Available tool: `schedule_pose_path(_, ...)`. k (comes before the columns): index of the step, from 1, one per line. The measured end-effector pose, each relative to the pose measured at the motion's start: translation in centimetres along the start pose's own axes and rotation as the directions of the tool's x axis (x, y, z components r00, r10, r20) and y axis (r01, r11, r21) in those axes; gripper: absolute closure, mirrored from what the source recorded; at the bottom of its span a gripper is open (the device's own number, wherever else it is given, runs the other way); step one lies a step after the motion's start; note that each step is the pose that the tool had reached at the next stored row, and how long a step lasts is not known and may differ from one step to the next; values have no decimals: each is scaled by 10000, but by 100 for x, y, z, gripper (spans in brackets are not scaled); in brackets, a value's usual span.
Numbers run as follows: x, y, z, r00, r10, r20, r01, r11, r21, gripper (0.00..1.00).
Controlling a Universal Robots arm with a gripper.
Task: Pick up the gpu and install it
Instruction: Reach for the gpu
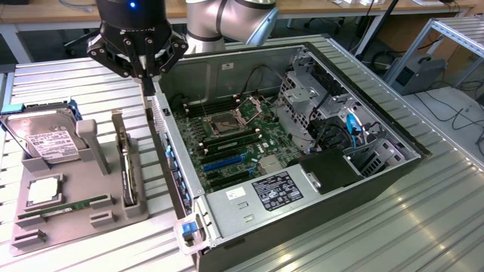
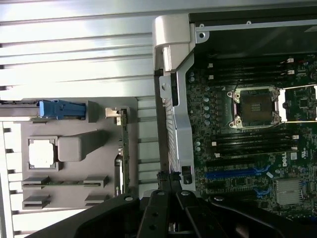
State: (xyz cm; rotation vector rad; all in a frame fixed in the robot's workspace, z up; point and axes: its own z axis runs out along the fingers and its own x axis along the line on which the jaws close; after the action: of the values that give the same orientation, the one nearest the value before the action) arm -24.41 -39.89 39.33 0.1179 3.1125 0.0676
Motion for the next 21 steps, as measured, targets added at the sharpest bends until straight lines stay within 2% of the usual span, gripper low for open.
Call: schedule_pose_path(21,109,-8,-3,10000,0,0,0,10000,0,89)
